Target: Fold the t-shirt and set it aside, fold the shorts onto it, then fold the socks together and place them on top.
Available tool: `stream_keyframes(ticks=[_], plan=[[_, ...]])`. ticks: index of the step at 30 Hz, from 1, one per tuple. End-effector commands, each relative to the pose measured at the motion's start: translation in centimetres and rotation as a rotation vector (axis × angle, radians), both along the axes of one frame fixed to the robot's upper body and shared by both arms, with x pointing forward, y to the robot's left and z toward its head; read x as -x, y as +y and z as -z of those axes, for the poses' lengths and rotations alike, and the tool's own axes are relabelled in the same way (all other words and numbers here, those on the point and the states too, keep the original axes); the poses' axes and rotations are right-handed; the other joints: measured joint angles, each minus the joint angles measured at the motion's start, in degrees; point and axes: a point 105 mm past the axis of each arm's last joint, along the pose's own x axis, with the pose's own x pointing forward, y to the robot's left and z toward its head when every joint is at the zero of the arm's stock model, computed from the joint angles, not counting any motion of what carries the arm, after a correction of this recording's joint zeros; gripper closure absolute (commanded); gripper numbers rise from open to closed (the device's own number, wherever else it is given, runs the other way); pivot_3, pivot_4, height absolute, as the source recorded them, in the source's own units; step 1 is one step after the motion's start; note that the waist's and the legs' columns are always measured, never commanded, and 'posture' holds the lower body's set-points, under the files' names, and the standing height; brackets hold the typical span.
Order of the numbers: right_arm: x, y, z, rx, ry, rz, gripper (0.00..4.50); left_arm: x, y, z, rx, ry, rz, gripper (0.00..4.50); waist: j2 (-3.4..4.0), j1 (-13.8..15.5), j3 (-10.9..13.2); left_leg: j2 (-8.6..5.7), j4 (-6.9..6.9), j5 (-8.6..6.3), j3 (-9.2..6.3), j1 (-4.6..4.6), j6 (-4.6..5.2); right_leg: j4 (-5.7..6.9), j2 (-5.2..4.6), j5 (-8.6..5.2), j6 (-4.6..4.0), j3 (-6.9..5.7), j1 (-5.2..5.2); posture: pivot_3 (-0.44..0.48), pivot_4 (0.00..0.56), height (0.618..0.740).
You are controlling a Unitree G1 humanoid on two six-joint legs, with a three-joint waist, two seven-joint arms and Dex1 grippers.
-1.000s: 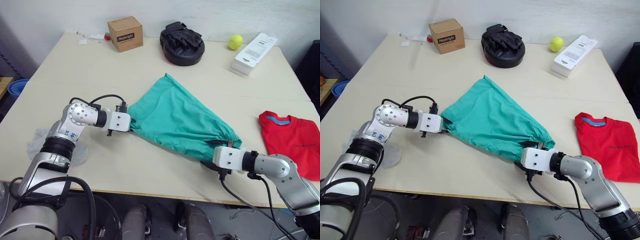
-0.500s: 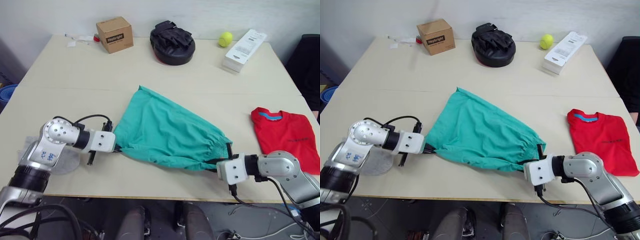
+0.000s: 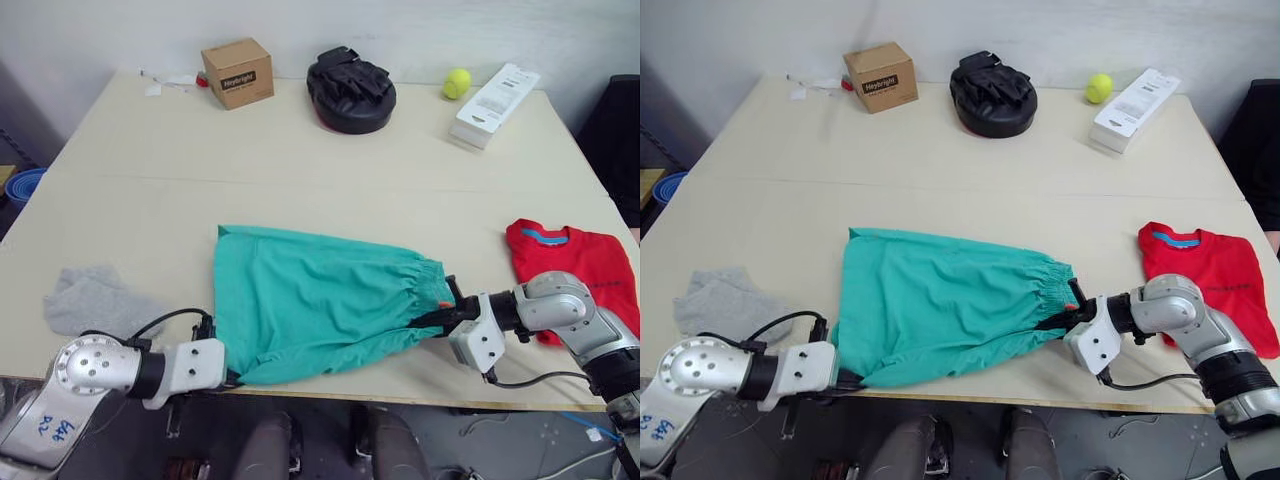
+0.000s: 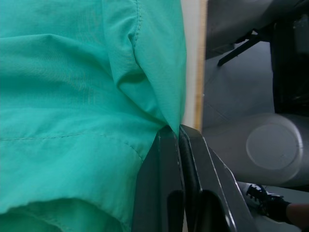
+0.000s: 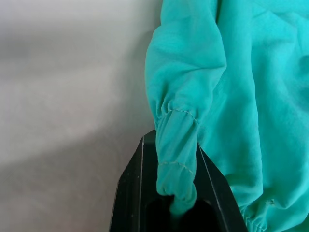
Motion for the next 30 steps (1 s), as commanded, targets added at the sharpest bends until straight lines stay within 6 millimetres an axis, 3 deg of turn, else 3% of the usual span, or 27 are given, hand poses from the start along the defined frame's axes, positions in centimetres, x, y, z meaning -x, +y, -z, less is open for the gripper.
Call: stream_keyframes(ticks=[1, 2, 4, 9, 13, 17, 21, 24, 26, 28, 30], plan=[[-0.1, -0.4, 0.4, -0.006, 0.059, 0.058, 4.44, -0.7, 1.0, 0.4, -0.037, -0.027, -0.088, 4.50, 0.05, 0.0, 0.0, 0.02, 0.00, -0.05, -0.02, 0.00, -0.10, 0.02, 0.00, -0.01, -0.02, -0.01, -0.01, 0.000, 0.150, 0.740], [0.0, -0.4, 0.5, -0.011, 0.085, 0.075, 4.44, -0.9, 1.1, 0.4, -0.029, -0.026, -0.102, 4.50, 0.07, 0.0, 0.0, 0.03, 0.00, -0.10, -0.04, 0.02, -0.18, 0.05, 0.00, -0.03, -0.05, -0.02, -0.01, 0.000, 0.150, 0.740], [0.3, -0.6, 0.6, -0.001, 0.114, 0.089, 4.50, -0.9, 1.1, 0.3, 0.003, -0.006, -0.115, 4.05, 0.09, 0.1, -0.1, 0.06, 0.00, -0.09, -0.07, 0.02, -0.18, 0.09, 0.00, -0.05, -0.09, -0.06, 0.00, 0.000, 0.150, 0.740], [0.9, -0.7, -0.2, -0.050, 0.182, 0.154, 2.94, -0.2, 1.7, -0.3, 0.091, 0.068, -0.153, 2.61, 0.13, 0.2, -0.1, 0.09, 0.00, -0.15, -0.15, 0.01, -0.28, 0.15, 0.00, -0.10, -0.17, -0.10, -0.02, 0.000, 0.150, 0.740], [1.9, -1.4, -1.7, -0.048, 0.210, 0.189, 1.58, 0.2, 2.8, -1.8, 0.206, 0.149, -0.249, 1.35, 0.26, 0.3, 0.0, 0.11, -0.01, -0.17, -0.31, -0.13, -0.29, 0.12, 0.02, -0.18, -0.20, -0.12, -0.07, 0.000, 0.150, 0.740], [2.9, -0.2, -5.9, -0.227, 0.372, 0.286, 0.22, -1.7, 4.4, -6.5, 0.292, 0.125, -0.291, 0.07, 0.37, 0.9, 0.1, 0.11, 0.00, -0.21, -0.38, -0.19, -0.36, 0.14, 0.03, -0.20, -0.20, -0.16, -0.11, 0.000, 0.150, 0.740], [3.3, 1.7, -8.3, -0.344, 0.472, 0.316, 0.05, -5.1, 4.4, -9.4, 0.325, 0.019, -0.343, 0.01, 0.49, 1.4, 0.2, 0.12, 0.00, -0.21, -0.48, -0.13, -0.40, 0.18, 0.02, -0.21, -0.21, -0.15, -0.09, 0.000, 0.150, 0.740], [2.2, 4.8, -9.0, -0.492, 0.557, 0.371, 0.05, -7.8, 0.5, -10.6, 0.395, -0.052, -0.269, 0.01, 0.44, 1.5, 0.1, 0.10, -0.07, -0.24, -0.48, -0.15, -0.43, 0.15, 0.03, -0.20, -0.21, -0.15, -0.06, 0.000, 0.150, 0.740], [1.6, 5.8, -8.6, -0.508, 0.575, 0.411, 0.05, -8.6, -1.3, -10.2, 0.392, -0.071, -0.223, 0.01, 0.44, 1.5, 0.1, 0.05, -0.06, -0.22, -0.45, -0.25, -0.45, 0.15, 0.04, -0.18, -0.16, -0.13, -0.14, 0.000, 0.150, 0.740], [0.1, 6.5, -7.2, -0.480, 0.557, 0.482, 0.43, -10.8, -2.0, -7.6, 0.235, -0.198, -0.224, 0.41, 0.43, 1.3, 0.1, -0.01, -0.16, -0.09, -0.39, -0.26, -0.24, 0.31, 0.10, -0.16, -0.13, -0.11, -0.16, 0.000, 0.150, 0.740], [-1.2, 7.7, -6.1, -0.477, 0.540, 0.518, 0.95, -11.7, -3.9, -6.0, 0.226, -0.228, -0.189, 0.88, 0.41, 1.2, 0.1, -0.02, -0.25, -0.04, -0.17, -0.22, -0.18, 0.25, 0.20, -0.16, -0.13, -0.09, -0.18, 0.000, 0.150, 0.740]])
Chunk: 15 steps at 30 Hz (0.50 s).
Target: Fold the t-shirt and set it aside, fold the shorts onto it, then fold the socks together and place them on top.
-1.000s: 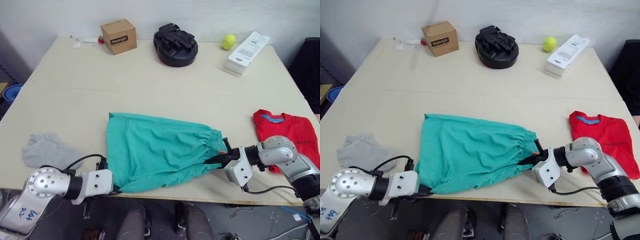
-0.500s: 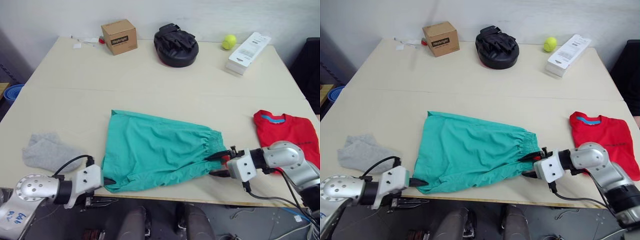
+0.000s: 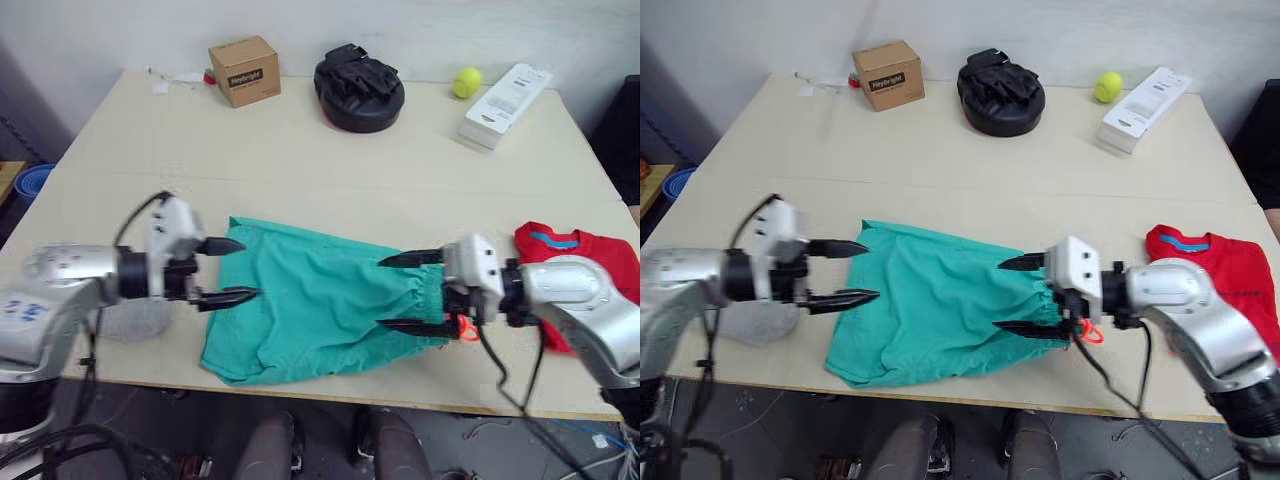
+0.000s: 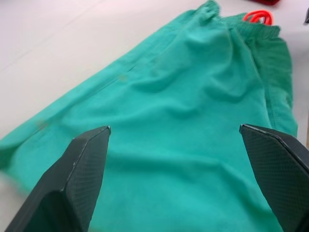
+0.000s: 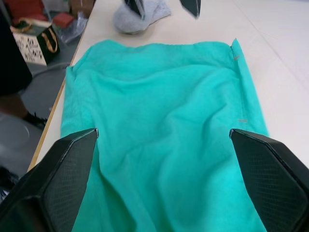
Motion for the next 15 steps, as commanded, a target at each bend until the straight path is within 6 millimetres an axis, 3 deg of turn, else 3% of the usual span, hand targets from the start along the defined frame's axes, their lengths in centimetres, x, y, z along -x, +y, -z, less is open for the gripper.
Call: stream_keyframes(ticks=[1, 5, 10, 11, 15], plan=[[-2.1, 1.8, 1.4, 0.027, -0.009, 0.071, 1.31, -1.9, -2.5, 2.2, -0.044, -0.085, 0.017, 1.21, -0.02, -0.1, 0.0, 0.01, -0.04, 0.02, 0.16, 0.02, 0.04, -0.03, 0.07, 0.00, 0.01, 0.02, -0.01, 0.000, 0.150, 0.740], [-2.2, 4.5, 2.3, 0.010, -0.020, 0.041, 2.66, -2.4, -4.3, 3.0, 0.020, -0.048, 0.059, 2.45, -0.13, 0.0, 0.0, 0.05, -0.04, 0.15, 0.17, -0.34, 0.10, 0.00, 0.09, 0.02, 0.03, 0.02, -0.39, 0.000, 0.150, 0.740], [-2.5, 4.9, 4.8, 0.077, -0.026, 0.075, 4.48, -0.7, -4.7, 4.4, 0.013, 0.027, 0.133, 4.13, -0.16, -0.1, 0.0, 0.04, 0.02, 0.30, 0.17, -0.68, 0.08, 0.12, 0.08, 0.02, 0.03, 0.00, -0.76, 0.000, 0.150, 0.740], [-2.7, 4.7, 5.4, 0.100, -0.036, 0.087, 4.50, -0.6, -4.7, 4.9, 0.003, 0.036, 0.130, 4.47, -0.16, -0.1, 0.0, 0.03, 0.05, 0.32, 0.17, -0.68, 0.09, 0.14, 0.08, 0.03, 0.05, 0.01, -0.76, 0.000, 0.150, 0.740], [-3.5, 2.3, 7.9, 0.238, -0.110, 0.154, 4.50, -0.2, -3.9, 7.3, -0.092, 0.080, 0.081, 4.47, -0.22, 0.0, -0.1, 0.01, 0.15, 0.36, 0.13, -0.68, 0.11, 0.22, 0.02, 0.04, 0.07, 0.02, -0.75, 0.000, 0.150, 0.740]])
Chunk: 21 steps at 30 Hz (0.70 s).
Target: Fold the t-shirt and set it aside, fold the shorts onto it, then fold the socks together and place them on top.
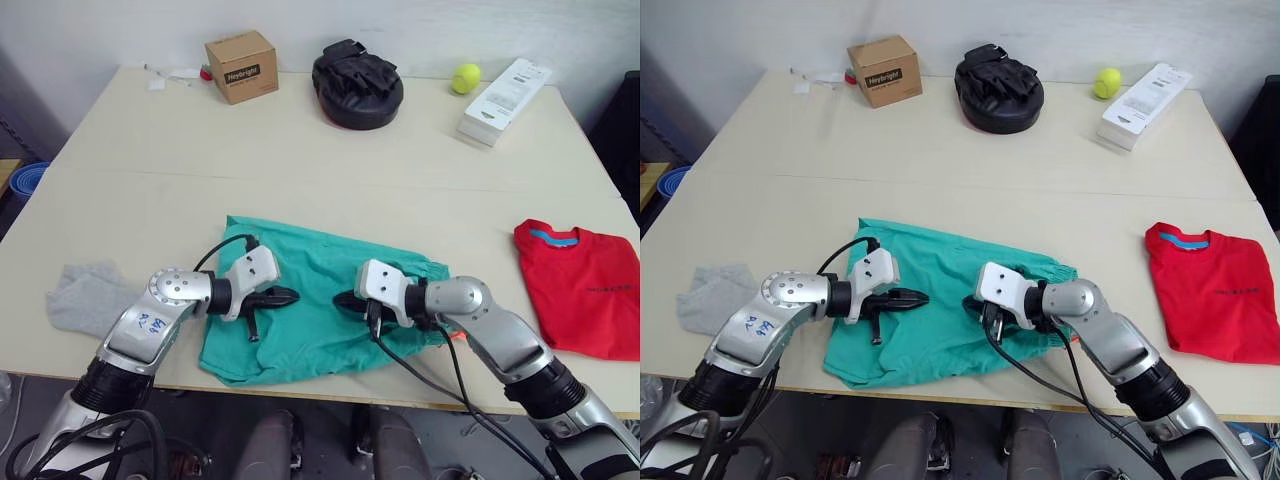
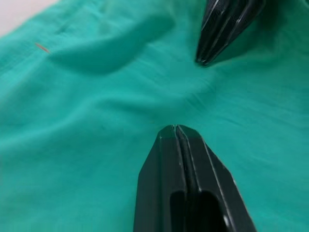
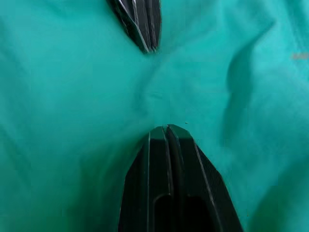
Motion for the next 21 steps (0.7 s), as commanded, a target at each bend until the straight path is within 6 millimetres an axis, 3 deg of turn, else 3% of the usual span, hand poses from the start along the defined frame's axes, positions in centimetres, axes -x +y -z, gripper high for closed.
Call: stream_keyframes(ticks=[1, 7, 12, 15, 18, 21], plan=[[-0.7, -2.7, 1.7, 0.116, -0.069, 0.070, 4.50, 0.0, 0.4, 1.6, -0.109, -0.012, -0.043, 4.47, -0.09, 0.1, -0.1, 0.00, 0.03, 0.00, -0.04, 0.01, 0.00, 0.02, -0.01, 0.00, 0.00, 0.01, 0.02, 0.000, 0.150, 0.740], [-1.2, -8.6, 1.2, 0.101, -0.072, 0.256, 4.50, -0.2, 1.0, 2.0, -0.080, -0.009, -0.115, 4.47, -0.17, 0.3, -0.2, -0.04, -0.13, -0.38, -0.27, 0.91, -0.33, -0.43, -0.17, 0.00, 0.01, 0.01, 0.98, 0.000, 0.150, 0.740], [-2.4, -13.5, -0.3, 0.096, -0.105, 0.436, 4.50, -0.1, 2.0, 2.5, -0.077, 0.003, -0.143, 4.47, -0.15, 0.1, -0.2, -0.02, -0.15, -0.37, -0.31, 0.91, -0.37, -0.37, -0.21, -0.01, -0.01, 0.00, 0.94, 0.000, 0.150, 0.740], [-3.1, -15.5, -1.0, 0.093, -0.134, 0.508, 4.50, -0.1, 2.1, 2.5, -0.077, -0.002, -0.146, 4.47, -0.15, 0.2, -0.2, -0.02, -0.16, -0.37, -0.30, 0.91, -0.37, -0.37, -0.21, -0.01, -0.01, -0.01, 0.93, 0.000, 0.150, 0.740], [-3.7, -15.1, -3.2, -0.049, -0.142, 0.529, 4.50, -0.3, 2.0, 2.2, -0.060, -0.014, -0.145, 4.47, -0.14, 0.3, -0.2, -0.03, -0.15, -0.36, -0.31, 0.89, -0.36, -0.38, -0.24, -0.01, -0.01, -0.02, 0.94, 0.000, 0.150, 0.740], [-3.5, -12.3, -5.4, -0.185, -0.130, 0.453, 4.50, -0.6, 1.8, 1.7, -0.044, -0.028, -0.145, 4.47, -0.12, 0.1, -0.2, -0.02, -0.18, -0.36, -0.32, 0.88, -0.35, -0.38, -0.24, -0.01, -0.01, -0.03, 0.91, 0.000, 0.150, 0.740]])
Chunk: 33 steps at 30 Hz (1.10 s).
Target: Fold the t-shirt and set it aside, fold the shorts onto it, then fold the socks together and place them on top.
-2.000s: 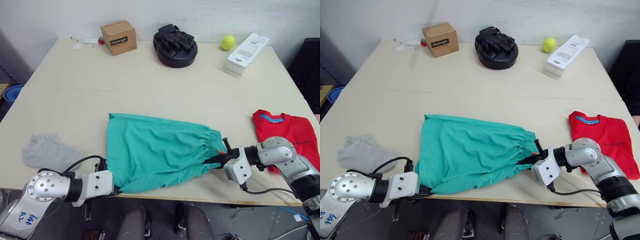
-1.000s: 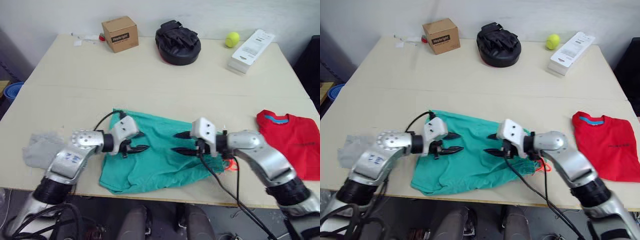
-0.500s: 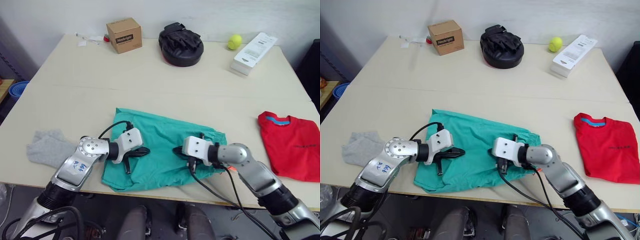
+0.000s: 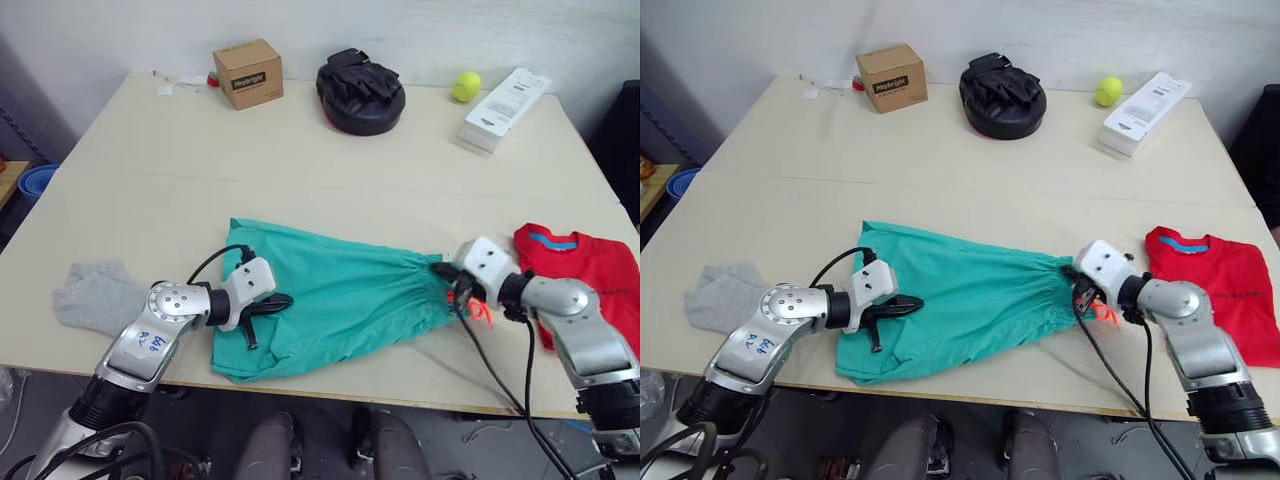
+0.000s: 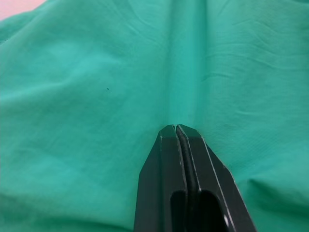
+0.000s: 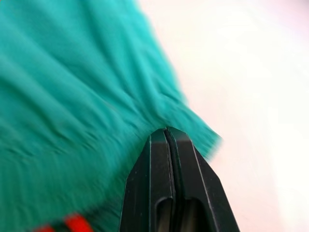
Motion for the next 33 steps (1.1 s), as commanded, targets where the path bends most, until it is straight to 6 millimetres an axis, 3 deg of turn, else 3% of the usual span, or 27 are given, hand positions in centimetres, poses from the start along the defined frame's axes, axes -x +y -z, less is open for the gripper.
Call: stream_keyframes(ticks=[1, 3, 6, 10, 12, 15, 18, 22, 26, 29, 33], plan=[[0.4, 3.5, -3.6, -0.162, -0.055, -0.110, 4.50, -0.4, 0.8, 1.0, -0.019, 0.035, -0.049, 4.47, 0.05, -0.2, 0.0, 0.01, -0.03, 0.02, -0.01, 0.00, -0.01, 0.01, 0.00, -0.01, -0.02, -0.02, -0.02, 0.000, 0.150, 0.740], [1.4, 6.1, -4.1, -0.204, -0.038, -0.206, 4.50, -0.6, 0.7, 0.8, -0.014, 0.026, -0.047, 4.47, 0.09, -0.2, 0.0, 0.02, -0.12, 0.06, -0.01, 0.01, 0.00, 0.02, 0.01, -0.03, -0.05, -0.02, -0.06, 0.000, 0.150, 0.740], [2.2, 9.1, -3.2, -0.177, -0.018, -0.290, 4.50, -0.8, 0.6, 0.7, -0.007, 0.019, -0.049, 4.47, 0.09, -0.1, 0.0, 0.02, -0.32, 0.25, -0.01, -0.01, 0.18, -0.03, 0.02, -0.05, -0.08, -0.04, -0.14, 0.000, 0.150, 0.740], [2.3, 11.7, -0.7, -0.072, -0.013, -0.339, 4.50, -0.9, 0.4, 0.5, -0.003, 0.014, -0.048, 4.47, 0.08, 0.0, 0.0, -0.02, -0.34, 0.24, -0.02, -0.07, 0.17, -0.11, 0.01, -0.04, -0.07, -0.05, -0.15, 0.000, 0.150, 0.740], [1.8, 11.9, 0.7, 0.000, -0.013, -0.315, 4.50, -0.9, 0.3, 0.5, -0.002, 0.014, -0.047, 4.47, 0.08, 0.0, 0.0, -0.03, -0.34, 0.24, -0.01, -0.11, 0.17, -0.12, 0.01, -0.04, -0.07, -0.05, -0.19, 0.000, 0.150, 0.740], [0.8, 10.5, 1.8, 0.053, -0.014, -0.231, 4.50, -0.9, 0.3, 0.5, -0.004, 0.015, -0.048, 4.47, 0.08, 0.0, 0.0, -0.03, -0.35, 0.25, -0.01, -0.12, 0.15, -0.10, 0.01, -0.04, -0.07, -0.05, -0.20, 0.000, 0.150, 0.740], [0.4, 7.8, 1.6, 0.057, -0.014, -0.145, 4.50, -0.8, 0.6, 0.6, -0.010, 0.017, -0.054, 4.47, 0.08, 0.1, 0.0, -0.04, -0.36, 0.24, -0.01, -0.11, 0.13, -0.11, 0.01, -0.04, -0.07, -0.05, -0.19, 0.000, 0.150, 0.740], [0.2, 2.7, 1.2, 0.081, -0.002, -0.008, 4.50, -0.7, 1.1, 1.0, -0.016, 0.020, -0.064, 4.47, 0.08, 0.1, 0.0, -0.04, -0.38, 0.24, -0.02, -0.10, 0.13, -0.15, 0.01, -0.04, -0.07, -0.05, -0.17, 0.000, 0.150, 0.740], [0.2, -0.4, 0.9, 0.103, -0.007, 0.082, 4.50, -0.8, 1.1, 1.2, -0.017, 0.018, -0.064, 4.47, 0.08, 0.0, 0.0, -0.03, -0.42, 0.24, -0.01, -0.06, 0.13, -0.17, 0.01, -0.04, -0.07, -0.05, -0.15, 0.000, 0.150, 0.740], [0.3, -0.9, -0.1, 0.027, -0.013, 0.108, 4.50, -0.9, 1.0, 1.0, -0.011, 0.008, -0.056, 4.47, 0.08, 0.0, 0.0, -0.03, -0.47, 0.25, -0.01, -0.05, 0.11, -0.17, 0.01, -0.04, -0.07, -0.05, -0.16, 0.000, 0.150, 0.740], [1.6, 0.1, -2.1, -0.127, 0.008, 0.074, 4.50, -1.2, 0.5, 0.2, 0.017, -0.017, -0.030, 4.47, 0.13, 0.0, 0.1, -0.03, -0.48, 0.26, -0.02, -0.07, 0.13, -0.19, 0.01, -0.04, -0.07, -0.05, -0.16, 0.000, 0.150, 0.740]])
